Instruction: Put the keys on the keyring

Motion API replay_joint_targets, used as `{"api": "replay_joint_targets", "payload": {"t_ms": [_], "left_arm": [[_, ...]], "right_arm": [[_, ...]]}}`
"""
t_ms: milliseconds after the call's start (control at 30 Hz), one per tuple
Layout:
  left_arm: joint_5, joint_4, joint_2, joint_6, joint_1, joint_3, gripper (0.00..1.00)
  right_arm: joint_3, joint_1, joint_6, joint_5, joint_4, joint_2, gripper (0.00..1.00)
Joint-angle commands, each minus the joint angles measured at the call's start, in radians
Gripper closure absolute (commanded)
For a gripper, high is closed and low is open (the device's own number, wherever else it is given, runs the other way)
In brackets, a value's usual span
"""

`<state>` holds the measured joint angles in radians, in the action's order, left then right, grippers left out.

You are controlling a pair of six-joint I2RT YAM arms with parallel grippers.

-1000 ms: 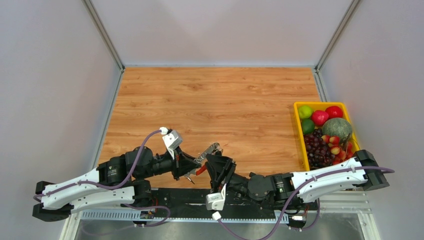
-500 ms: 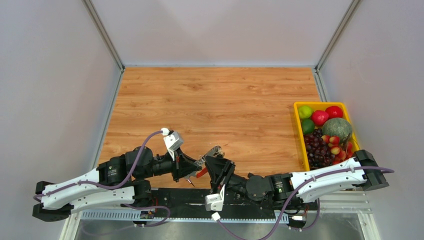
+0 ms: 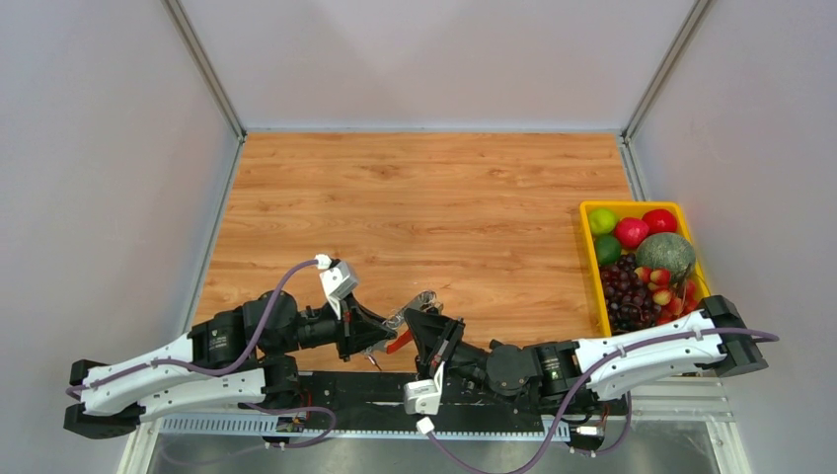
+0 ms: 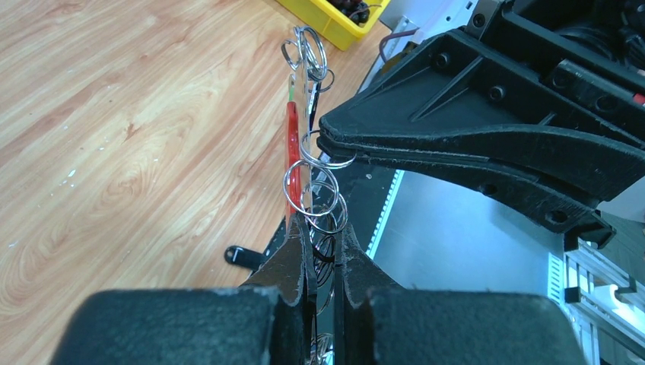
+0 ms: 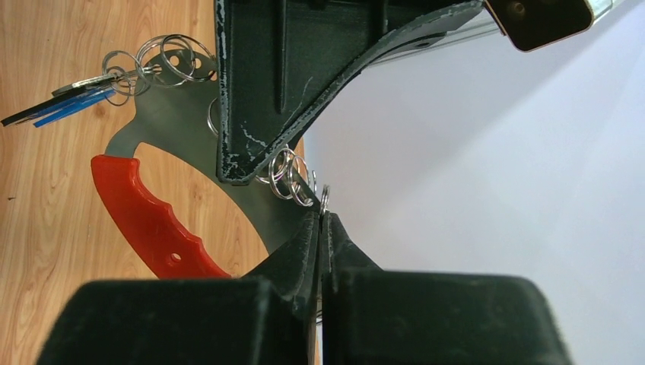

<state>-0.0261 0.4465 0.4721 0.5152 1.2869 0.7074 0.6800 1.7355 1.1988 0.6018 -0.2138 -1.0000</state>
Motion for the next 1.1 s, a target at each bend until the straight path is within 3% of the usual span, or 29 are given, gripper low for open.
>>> {"api": "replay_joint_targets", "payload": {"t_ms": [0, 367, 700, 1067], "left_arm": [[0.008, -0.042, -0.013, 0.008, -0.004, -0.005, 1.00], [-0.107, -0.090, 0.059, -0.065, -0.004, -0.026, 1.00], [0.004, -0.199, 0.012, -0.159, -0.004, -0.042, 0.69], [0.123, -0.220, -0.019, -0.215, -0.003, -0.008, 0.52]], "right_arm": [[0.076, -0.005, -0.053, 0.024, 0.048, -0.003, 1.00], [0.280, -0.038, -0.415, -0.046, 0.320, -0.047, 1.00], [0.410, -0.130, -0.777, -0.111, 0.482, -0.054, 1.00], [0.495, -0.189, -0.908, -0.233, 0.624, -0.027, 1.00]]}}
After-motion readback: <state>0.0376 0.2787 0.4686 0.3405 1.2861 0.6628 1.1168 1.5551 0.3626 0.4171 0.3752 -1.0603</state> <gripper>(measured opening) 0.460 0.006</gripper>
